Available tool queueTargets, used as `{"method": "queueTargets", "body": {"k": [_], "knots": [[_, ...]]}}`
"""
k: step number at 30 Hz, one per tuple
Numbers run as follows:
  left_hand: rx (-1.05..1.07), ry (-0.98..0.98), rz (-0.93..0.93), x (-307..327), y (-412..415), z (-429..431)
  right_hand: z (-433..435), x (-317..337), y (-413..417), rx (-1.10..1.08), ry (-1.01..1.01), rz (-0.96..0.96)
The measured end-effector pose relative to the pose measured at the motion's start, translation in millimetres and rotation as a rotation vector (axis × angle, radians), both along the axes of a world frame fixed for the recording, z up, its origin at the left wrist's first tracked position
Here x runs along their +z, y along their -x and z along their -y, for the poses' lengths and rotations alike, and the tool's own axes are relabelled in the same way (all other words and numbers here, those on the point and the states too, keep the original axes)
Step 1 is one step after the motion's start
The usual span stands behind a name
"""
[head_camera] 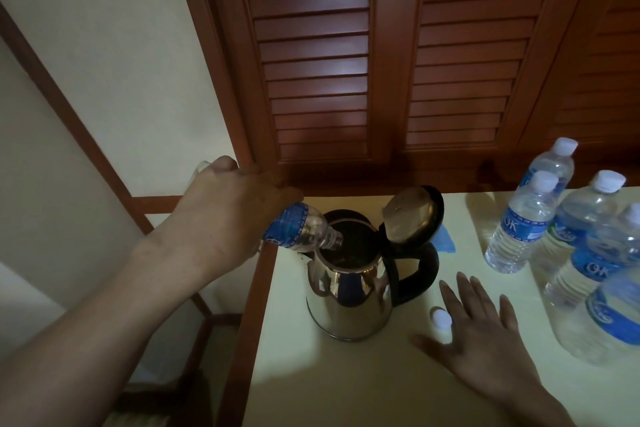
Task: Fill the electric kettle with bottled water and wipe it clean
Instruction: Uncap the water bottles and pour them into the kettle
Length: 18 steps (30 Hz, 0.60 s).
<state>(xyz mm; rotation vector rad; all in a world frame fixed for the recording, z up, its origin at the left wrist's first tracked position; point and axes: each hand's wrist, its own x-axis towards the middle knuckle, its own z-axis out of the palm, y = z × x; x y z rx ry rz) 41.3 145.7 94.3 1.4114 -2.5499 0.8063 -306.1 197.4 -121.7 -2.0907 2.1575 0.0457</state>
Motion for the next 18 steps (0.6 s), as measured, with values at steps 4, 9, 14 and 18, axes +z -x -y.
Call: {"method": "queueTargets", "body": {"k": [4, 9, 14, 18], "knots": [[-0.041, 0.035, 0.043, 2, 5, 3, 0, 1, 0, 0.003, -0.001, 0.006], [-0.035, -0.008, 0.027, 0, 2, 4, 0, 0, 0, 0.006, 0.002, 0.01], [-0.058, 0.006, 0.054, 12, 12, -4, 0, -1, 1, -0.002, -0.001, 0.008], [-0.028, -0.006, 0.042, 13, 13, -3, 1, -2, 1, -0.004, 0.003, 0.01]]}}
